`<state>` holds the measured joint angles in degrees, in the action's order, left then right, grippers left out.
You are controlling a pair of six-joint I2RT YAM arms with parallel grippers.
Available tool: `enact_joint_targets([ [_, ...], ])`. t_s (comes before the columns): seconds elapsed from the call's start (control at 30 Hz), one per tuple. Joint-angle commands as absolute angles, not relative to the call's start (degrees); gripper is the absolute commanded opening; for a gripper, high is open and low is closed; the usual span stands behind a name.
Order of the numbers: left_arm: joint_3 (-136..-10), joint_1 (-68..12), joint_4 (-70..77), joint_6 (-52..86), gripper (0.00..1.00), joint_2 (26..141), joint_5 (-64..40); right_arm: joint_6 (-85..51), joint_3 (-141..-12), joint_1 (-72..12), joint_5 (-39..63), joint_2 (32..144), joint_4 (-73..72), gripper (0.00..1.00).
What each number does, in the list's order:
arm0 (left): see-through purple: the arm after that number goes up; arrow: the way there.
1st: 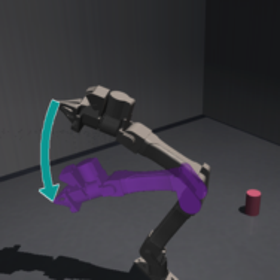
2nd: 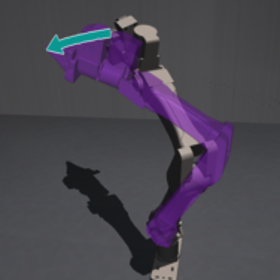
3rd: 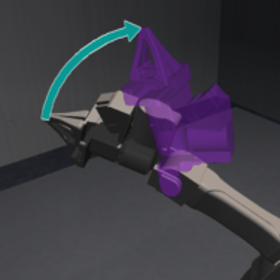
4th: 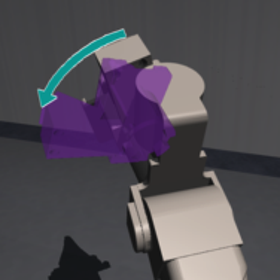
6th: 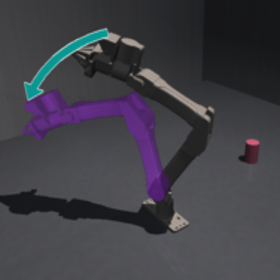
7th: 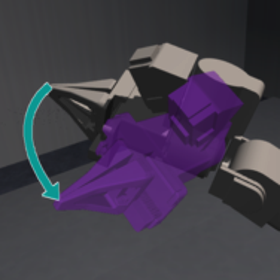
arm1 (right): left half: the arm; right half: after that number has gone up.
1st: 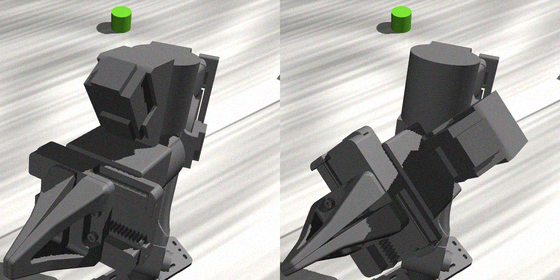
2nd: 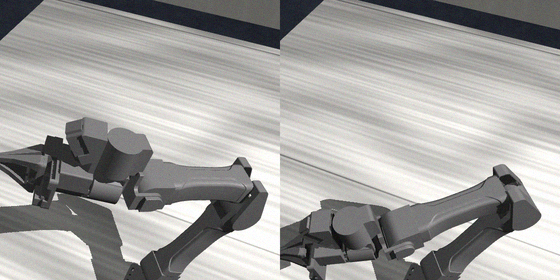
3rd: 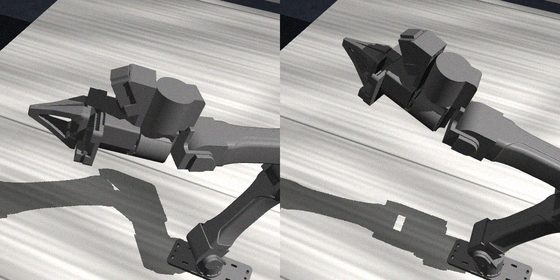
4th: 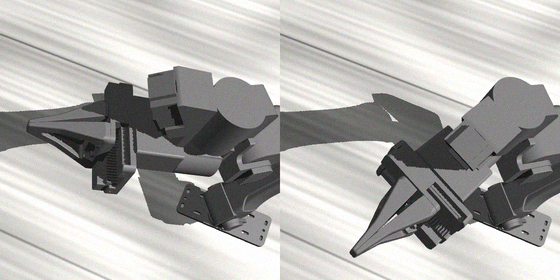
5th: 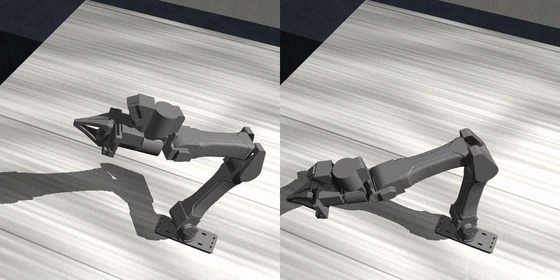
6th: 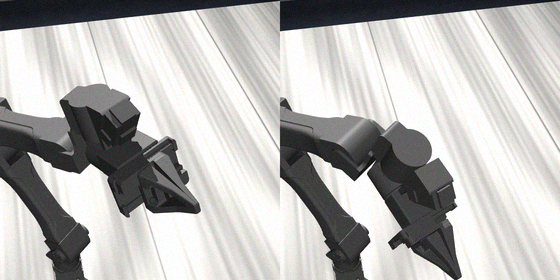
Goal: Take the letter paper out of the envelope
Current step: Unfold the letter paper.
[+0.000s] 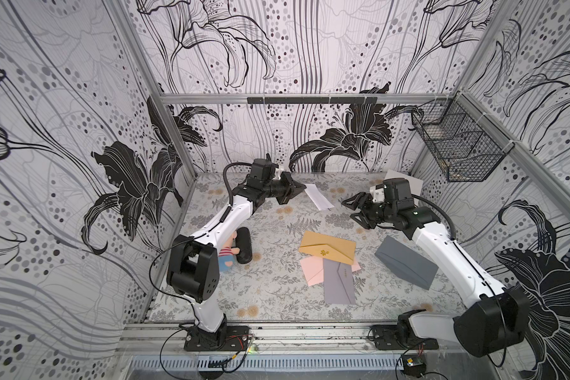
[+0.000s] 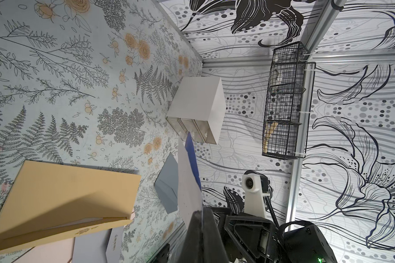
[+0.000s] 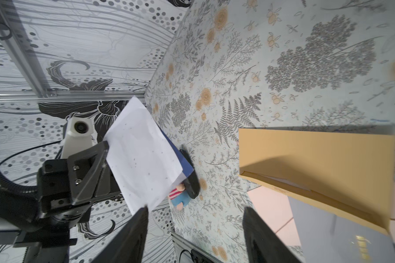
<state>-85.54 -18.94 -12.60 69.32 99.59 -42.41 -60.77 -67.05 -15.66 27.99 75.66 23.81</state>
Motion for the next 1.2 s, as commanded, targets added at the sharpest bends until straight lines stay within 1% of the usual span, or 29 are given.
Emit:
enact_joint_targets([
  [0.0,-86.7,-19.8,-10.5,70.1,0.0,100.7,-43.5,-65.1,-64.8,-15.5,32.7,77.3,15.1,0.63],
  [0.07,-86.8,-20.2,-10.1,70.4,0.0,100.9,-43.5,-66.4,-64.9,-15.5,33.4,78.4,13.2,0.6],
  [0.33,-87.3,-21.2,-9.6,70.9,0.0,101.8,-43.5,-70.4,-63.6,-15.5,35.3,81.0,7.9,0.52],
  [0.63,-86.8,-21.3,-9.1,71.1,0.0,101.6,-43.2,-75.3,-61.8,-15.5,36.6,81.7,2.2,0.48],
  [0.93,-85.4,-21.3,-6.1,73.4,0.0,101.2,-43.1,-76.3,-59.1,-15.5,36.3,80.1,1.7,0.47],
  [1.03,-85.2,-21.4,-6.1,73.5,0.0,101.6,-43.1,-78.4,-57.8,-15.5,36.4,79.7,-1.1,0.46],
  [1.17,-84.7,-21.4,-6.2,73.3,0.0,101.6,-43.2,-78.5,-58.7,-15.5,35.5,79.2,-1.2,0.46],
])
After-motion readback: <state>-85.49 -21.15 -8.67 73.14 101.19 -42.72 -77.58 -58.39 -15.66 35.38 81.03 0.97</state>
